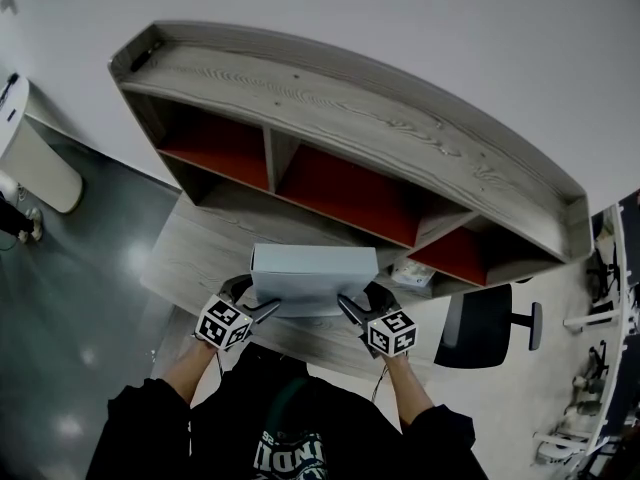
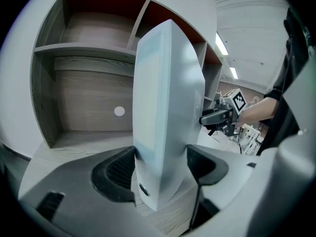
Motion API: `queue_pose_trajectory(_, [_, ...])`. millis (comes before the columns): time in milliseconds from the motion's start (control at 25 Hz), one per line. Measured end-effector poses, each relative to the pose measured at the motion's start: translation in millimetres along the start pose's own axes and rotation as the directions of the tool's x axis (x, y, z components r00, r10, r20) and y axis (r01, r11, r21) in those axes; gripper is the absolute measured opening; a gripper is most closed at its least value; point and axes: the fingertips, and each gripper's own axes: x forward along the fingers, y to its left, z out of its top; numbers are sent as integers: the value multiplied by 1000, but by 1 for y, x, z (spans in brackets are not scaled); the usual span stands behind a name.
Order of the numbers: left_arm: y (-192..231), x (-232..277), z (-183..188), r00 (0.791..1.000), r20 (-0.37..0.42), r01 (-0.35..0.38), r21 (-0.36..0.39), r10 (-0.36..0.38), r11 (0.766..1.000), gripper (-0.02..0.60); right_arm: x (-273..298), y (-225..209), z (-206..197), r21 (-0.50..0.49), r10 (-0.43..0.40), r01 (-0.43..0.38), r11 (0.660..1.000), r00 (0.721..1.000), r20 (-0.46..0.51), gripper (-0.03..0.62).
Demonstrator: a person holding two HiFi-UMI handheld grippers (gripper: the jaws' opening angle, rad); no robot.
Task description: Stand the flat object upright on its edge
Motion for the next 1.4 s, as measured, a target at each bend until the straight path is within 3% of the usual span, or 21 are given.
queue_pose_trajectory(400, [-19,-7,-18,998,-37,44,56,-42,997,316,-11,3,-8,-145,-9,2,989,999,-50,261])
queue_pose_trajectory(720, [-17,-10,-20,995,-72,83,115,-75,990,313,-13,7,-11,-158,-9,1,987,999,-51,261])
queue_pose_trajectory(1040, [-7,-11,-10,989,-92,128,186,-112,974,370,-10,12,-12,-161,-8,1,987,999,-42,261])
queue_pose_trajectory(1400, [-24,2,0,955,-155,289,309,-252,906,377,-11,14,-14,-171,-11,1,985,998,-61,261])
